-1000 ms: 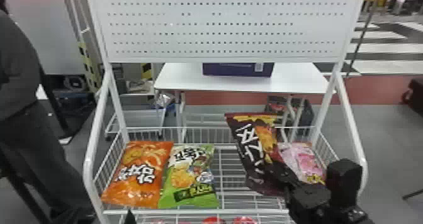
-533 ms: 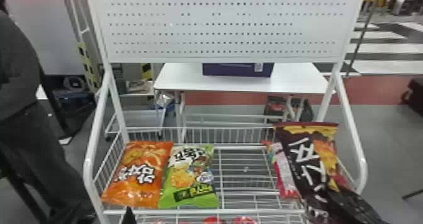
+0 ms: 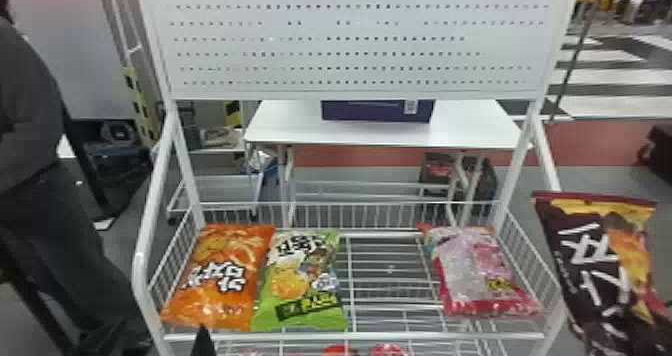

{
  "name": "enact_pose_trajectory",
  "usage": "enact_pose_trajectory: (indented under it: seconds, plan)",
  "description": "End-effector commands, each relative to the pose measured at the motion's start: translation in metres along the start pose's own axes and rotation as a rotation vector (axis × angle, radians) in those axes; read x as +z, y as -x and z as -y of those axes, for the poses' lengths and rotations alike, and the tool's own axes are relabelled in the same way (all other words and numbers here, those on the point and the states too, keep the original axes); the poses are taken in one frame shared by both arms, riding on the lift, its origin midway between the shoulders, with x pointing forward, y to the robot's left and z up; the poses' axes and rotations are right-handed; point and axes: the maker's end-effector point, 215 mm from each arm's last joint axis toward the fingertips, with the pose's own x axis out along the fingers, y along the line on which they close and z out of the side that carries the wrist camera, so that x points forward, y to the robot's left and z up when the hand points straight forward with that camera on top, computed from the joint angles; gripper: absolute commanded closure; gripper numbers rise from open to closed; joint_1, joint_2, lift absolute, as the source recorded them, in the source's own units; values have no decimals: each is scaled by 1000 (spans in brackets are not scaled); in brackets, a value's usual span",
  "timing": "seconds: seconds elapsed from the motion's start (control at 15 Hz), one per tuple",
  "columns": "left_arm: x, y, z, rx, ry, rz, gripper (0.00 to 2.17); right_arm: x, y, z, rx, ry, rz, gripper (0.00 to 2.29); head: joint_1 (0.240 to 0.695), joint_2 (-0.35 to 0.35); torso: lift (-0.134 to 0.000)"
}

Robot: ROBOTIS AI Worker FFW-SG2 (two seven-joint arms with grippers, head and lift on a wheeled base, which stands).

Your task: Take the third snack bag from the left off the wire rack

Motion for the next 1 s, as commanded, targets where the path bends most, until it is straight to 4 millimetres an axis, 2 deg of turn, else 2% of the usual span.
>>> enact_pose_trajectory:
  seconds: [0.0, 0.93]
  plan:
    - [2, 1, -1, 3, 0, 3, 140, 5, 2, 4, -8, 2, 22, 2240, 499, 0, 0]
    - [8, 6, -2, 5, -1, 6, 140, 8, 2, -5, 12, -8, 46, 2240, 499, 0, 0]
